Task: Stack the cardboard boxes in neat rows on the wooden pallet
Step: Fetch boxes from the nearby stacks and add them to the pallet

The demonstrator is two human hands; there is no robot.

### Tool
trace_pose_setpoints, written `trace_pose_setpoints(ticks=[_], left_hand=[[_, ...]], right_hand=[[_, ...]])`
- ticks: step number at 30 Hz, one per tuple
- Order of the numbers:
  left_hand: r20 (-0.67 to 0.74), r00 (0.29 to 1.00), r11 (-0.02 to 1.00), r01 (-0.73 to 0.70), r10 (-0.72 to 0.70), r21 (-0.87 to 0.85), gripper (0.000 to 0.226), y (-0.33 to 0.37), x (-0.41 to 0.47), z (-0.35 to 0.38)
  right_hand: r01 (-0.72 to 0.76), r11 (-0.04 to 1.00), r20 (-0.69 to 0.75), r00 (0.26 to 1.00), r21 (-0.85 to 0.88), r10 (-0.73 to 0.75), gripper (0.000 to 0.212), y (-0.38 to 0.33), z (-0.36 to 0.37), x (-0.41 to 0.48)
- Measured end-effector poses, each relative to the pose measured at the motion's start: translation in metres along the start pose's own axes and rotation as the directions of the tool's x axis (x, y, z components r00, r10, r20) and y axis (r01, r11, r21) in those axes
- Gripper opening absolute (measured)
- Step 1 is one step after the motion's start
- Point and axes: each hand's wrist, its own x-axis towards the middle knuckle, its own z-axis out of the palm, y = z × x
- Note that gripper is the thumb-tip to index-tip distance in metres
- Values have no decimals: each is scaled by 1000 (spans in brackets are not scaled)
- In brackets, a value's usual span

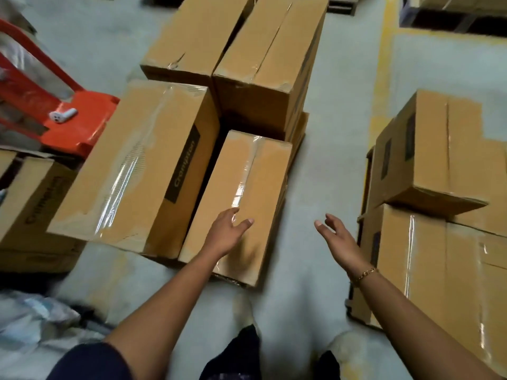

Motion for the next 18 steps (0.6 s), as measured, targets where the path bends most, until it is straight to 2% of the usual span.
trace_pose_setpoints(ticks=[4,10,18], left_hand=[[-7,995,995,95,-95,6,72,-51,39,-27],[-8,980,977,195,-196,-88,87,-102,96,-34],[-43,968,968,249,-248,29,99,-146,147,-17]], right_hand=[[-98,995,40,994,0,98,70,8,67,14],[-200,980,58,978,25,198,72,25,134,51],[-291,954,52,956,72,288,75,50,185,101]])
